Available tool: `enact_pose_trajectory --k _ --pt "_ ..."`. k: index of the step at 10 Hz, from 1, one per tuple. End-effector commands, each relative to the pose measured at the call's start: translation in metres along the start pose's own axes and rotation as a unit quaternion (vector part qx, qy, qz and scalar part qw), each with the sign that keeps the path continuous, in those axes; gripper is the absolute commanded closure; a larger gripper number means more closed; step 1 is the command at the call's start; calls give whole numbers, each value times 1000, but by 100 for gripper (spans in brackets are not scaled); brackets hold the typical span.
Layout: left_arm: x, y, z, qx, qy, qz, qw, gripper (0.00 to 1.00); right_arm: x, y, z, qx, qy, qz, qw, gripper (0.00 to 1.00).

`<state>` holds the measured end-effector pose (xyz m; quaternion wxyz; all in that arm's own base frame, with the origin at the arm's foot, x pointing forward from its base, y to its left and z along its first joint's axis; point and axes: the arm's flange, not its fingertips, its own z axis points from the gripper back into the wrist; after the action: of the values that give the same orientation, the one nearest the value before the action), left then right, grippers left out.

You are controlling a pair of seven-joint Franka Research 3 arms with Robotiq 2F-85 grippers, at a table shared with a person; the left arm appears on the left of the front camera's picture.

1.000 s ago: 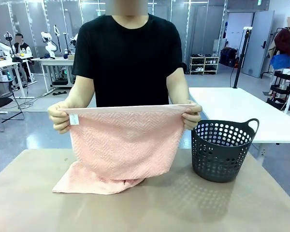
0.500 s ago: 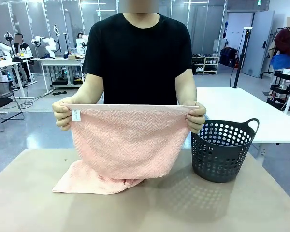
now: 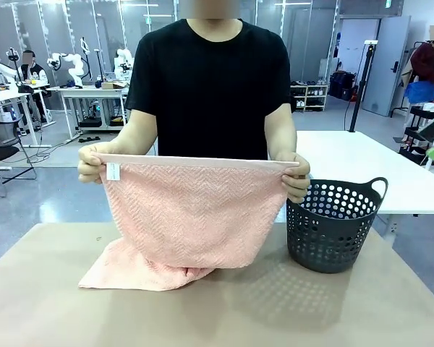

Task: Fold the towel.
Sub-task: Grab the top end of the 100 cm Hotel Towel extended by the human.

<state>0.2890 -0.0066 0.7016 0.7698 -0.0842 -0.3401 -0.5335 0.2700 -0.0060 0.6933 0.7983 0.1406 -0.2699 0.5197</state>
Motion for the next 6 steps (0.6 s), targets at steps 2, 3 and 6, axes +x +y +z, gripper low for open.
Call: enact_pose_trajectory --k 2,3,6 --pt "20 -15 -13 2 42 -70 997 0 28 17 -14 -45 50 75 995 0" --pt "33 -23 -16 -3 62 -97 993 0 43 30 -20 -43 71 105 991 0" --pt "48 -34 -30 -2 79 -125 989 0 69 44 -39 -44 99 128 986 0"
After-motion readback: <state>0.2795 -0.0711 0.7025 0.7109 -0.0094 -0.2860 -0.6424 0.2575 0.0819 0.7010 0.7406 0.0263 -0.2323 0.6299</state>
